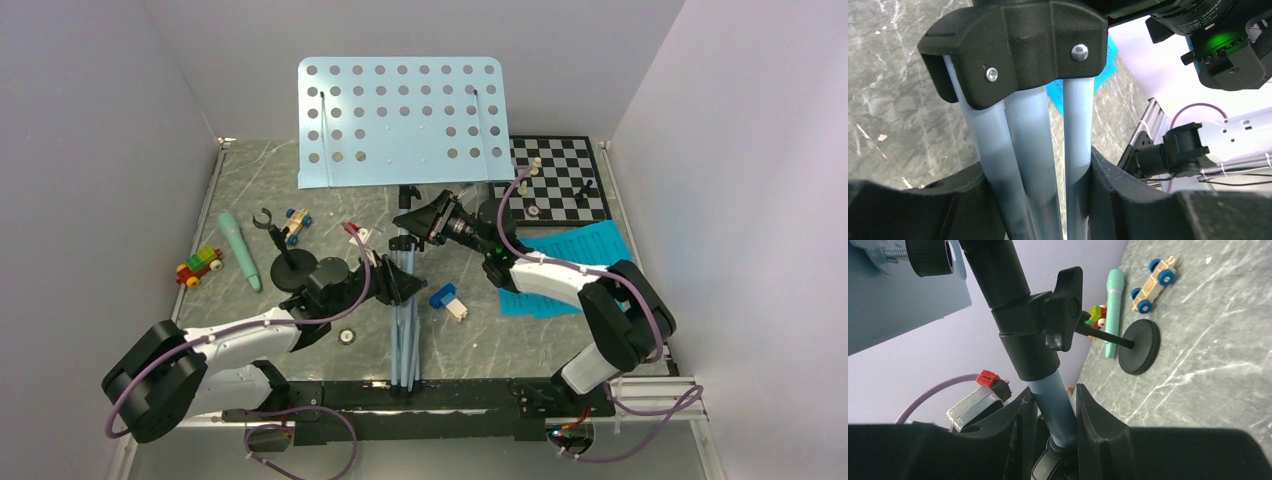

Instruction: Pack up the instrument practice props

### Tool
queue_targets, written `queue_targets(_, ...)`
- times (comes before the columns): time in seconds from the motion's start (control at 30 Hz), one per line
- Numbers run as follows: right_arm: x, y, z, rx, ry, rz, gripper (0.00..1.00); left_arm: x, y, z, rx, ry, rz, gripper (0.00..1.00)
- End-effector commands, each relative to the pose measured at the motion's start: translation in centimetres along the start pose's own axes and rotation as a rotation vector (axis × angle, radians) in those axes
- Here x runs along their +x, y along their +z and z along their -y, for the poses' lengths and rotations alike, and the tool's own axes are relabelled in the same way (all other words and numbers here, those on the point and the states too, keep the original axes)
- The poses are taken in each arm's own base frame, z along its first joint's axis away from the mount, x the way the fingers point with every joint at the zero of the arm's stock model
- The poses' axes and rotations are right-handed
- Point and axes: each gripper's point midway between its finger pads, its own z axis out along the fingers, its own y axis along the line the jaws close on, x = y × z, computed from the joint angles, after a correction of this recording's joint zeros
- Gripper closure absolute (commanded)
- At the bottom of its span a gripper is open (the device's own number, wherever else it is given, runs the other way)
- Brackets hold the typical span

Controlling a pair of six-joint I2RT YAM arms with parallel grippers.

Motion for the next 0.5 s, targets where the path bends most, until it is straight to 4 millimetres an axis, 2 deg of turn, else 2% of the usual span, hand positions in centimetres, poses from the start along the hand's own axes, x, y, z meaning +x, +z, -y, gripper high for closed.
queue_targets(0.0, -3.4, 0.7, -3.7, -0.122, 0.021, 0.045, 1.00, -6.6, 1.6, -1.8, -0.121, 0.200, 0.225, 1.00)
queue_targets(0.2, -3.7, 1.4, -1.4, -0.094, 0.036, 0.031, 1.00, -5.8, 2.7, -3.1, -0.138, 0.198, 0.212, 1.00)
queue_targets(0.47, -3.5, 1.7, 1.8, -0.058, 0.070, 0.020, 1.00, -4.1, 3.3, -6.1, -0.211, 0.173, 0.191, 1.00)
